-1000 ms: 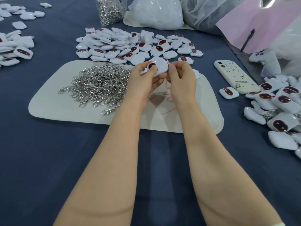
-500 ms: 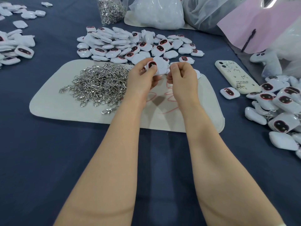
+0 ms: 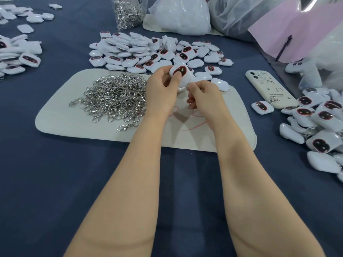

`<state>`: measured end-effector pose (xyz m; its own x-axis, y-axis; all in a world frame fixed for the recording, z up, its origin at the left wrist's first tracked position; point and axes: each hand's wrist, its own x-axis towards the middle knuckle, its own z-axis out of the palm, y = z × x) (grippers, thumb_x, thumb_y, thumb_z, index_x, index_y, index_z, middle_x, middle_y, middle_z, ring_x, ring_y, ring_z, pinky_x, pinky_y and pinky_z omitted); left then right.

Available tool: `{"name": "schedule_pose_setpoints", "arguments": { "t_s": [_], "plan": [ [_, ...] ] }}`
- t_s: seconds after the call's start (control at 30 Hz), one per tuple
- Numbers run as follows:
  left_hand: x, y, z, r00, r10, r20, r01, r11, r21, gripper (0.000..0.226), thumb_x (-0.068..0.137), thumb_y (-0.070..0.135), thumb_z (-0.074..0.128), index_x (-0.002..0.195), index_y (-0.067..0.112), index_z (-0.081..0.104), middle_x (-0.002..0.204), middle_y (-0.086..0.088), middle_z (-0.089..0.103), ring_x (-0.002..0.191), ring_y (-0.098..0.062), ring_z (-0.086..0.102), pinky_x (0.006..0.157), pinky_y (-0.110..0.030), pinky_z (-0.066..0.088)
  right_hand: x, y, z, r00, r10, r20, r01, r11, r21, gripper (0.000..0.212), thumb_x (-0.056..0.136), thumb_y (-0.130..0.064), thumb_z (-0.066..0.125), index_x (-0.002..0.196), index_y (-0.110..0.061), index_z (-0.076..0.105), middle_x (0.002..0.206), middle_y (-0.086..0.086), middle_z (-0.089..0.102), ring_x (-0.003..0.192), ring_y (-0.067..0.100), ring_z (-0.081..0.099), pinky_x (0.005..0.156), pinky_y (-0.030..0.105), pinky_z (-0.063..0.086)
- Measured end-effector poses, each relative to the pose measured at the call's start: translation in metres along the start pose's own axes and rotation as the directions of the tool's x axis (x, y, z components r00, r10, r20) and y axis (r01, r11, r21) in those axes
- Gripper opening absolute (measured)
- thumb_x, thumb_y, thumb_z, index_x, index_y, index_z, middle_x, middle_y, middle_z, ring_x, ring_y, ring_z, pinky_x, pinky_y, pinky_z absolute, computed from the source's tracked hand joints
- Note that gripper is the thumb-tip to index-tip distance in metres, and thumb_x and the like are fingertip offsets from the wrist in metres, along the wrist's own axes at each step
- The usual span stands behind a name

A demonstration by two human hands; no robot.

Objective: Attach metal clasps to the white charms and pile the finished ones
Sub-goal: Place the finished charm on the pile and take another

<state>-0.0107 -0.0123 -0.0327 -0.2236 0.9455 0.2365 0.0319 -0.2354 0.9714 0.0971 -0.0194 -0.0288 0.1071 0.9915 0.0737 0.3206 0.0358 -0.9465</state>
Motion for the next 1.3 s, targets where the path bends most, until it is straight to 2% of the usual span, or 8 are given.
{"name": "schedule_pose_setpoints", "arguments": {
  "t_s": [0.2,0.53,0.67,0.77,0.87,1.0,1.17,1.3],
  "plan": [
    [0.001,-0.002,-0.002,0.999,0.027,-0.046,-0.022,0.995,0.101,0.007,0.095,0.010,0.050,0.096,0.016,0.054,0.093,-0.007,0.064,0.087,-0.018,0.060,0.088,-0.043,0.051,0.000,0.000,0.002,1.000,0.007,0.002,-0.007,1.000,-0.014,0.015,0.093,-0.021,0.051,0.084,-0.012,0.057,0.067,-0.001,0.057,0.060,0.014,0.053,0.061,0.030,0.049],
    [-0.005,0.000,0.005,0.987,0.053,0.155,-0.098,0.949,0.299,0.022,0.095,0.010,0.049,0.113,0.010,0.061,0.103,-0.007,0.067,0.099,-0.023,0.062,0.092,-0.037,0.048,0.003,0.001,0.002,0.983,-0.127,-0.136,0.128,0.992,0.001,0.015,0.094,-0.021,0.054,0.100,-0.014,0.065,0.096,-0.004,0.066,0.088,0.007,0.058,0.084,0.030,0.051],
    [-0.006,0.003,0.004,0.980,0.095,0.176,-0.150,0.933,0.326,0.021,0.094,0.009,0.050,0.110,0.007,0.063,0.098,-0.015,0.067,0.095,-0.030,0.061,0.088,-0.042,0.048,0.004,0.004,0.004,0.970,-0.165,-0.178,0.160,0.986,-0.047,0.009,0.095,-0.022,0.053,0.096,-0.017,0.060,0.089,-0.008,0.063,0.080,0.001,0.056,0.071,0.007,0.042],
    [-0.007,0.004,0.003,0.981,0.100,0.168,-0.151,0.934,0.323,0.018,0.094,0.009,0.050,0.105,0.005,0.064,0.093,-0.018,0.066,0.091,-0.033,0.060,0.086,-0.043,0.048,0.004,0.004,0.008,0.960,-0.191,-0.203,0.177,0.980,-0.086,0.007,0.096,-0.023,0.051,0.094,-0.019,0.057,0.083,-0.014,0.058,0.074,-0.004,0.053,0.065,0.002,0.039],
    [-0.008,0.007,0.005,0.991,0.065,0.120,-0.095,0.961,0.261,0.020,0.094,0.009,0.051,0.110,0.008,0.062,0.093,-0.003,0.066,0.093,-0.024,0.063,0.089,-0.039,0.050,0.005,0.004,0.008,0.971,-0.165,-0.172,0.161,0.986,-0.035,0.016,0.097,-0.025,0.048,0.094,-0.017,0.061,0.085,-0.011,0.060,0.073,-0.001,0.052,0.068,0.011,0.042],
    [-0.005,0.005,0.005,0.998,-0.020,0.054,0.013,0.992,0.126,0.015,0.095,0.011,0.050,0.105,0.012,0.061,0.096,-0.002,0.067,0.088,-0.013,0.063,0.086,-0.027,0.051,0.004,0.001,0.006,0.986,-0.117,-0.120,0.124,0.991,0.050,0.036,0.101,-0.029,0.038,0.071,-0.014,0.051,0.066,-0.004,0.050,0.062,0.010,0.044,0.063,0.031,0.039],
    [0.001,0.004,-0.001,0.981,-0.180,-0.074,0.172,0.980,-0.097,0.022,0.095,0.012,0.052,0.077,0.024,0.058,0.079,0.005,0.061,0.076,-0.011,0.056,0.078,-0.027,0.047,-0.001,0.000,0.008,0.997,-0.075,0.022,0.073,0.994,0.082,0.005,0.095,-0.018,0.052,0.098,-0.017,0.056,0.080,-0.003,0.066,0.056,-0.002,0.056,0.050,0.011,0.043],
    [0.002,0.003,-0.003,0.965,-0.251,-0.081,0.231,0.953,-0.197,0.012,0.094,0.014,0.055,0.084,0.016,0.061,0.084,-0.002,0.062,0.077,-0.013,0.054,0.074,-0.026,0.043,-0.001,0.003,0.008,0.997,-0.059,-0.041,0.062,0.996,0.060,0.006,0.093,-0.015,0.055,0.099,-0.013,0.056,0.081,0.000,0.069,0.072,0.003,0.062,0.064,0.020,0.049]
  ]
}}
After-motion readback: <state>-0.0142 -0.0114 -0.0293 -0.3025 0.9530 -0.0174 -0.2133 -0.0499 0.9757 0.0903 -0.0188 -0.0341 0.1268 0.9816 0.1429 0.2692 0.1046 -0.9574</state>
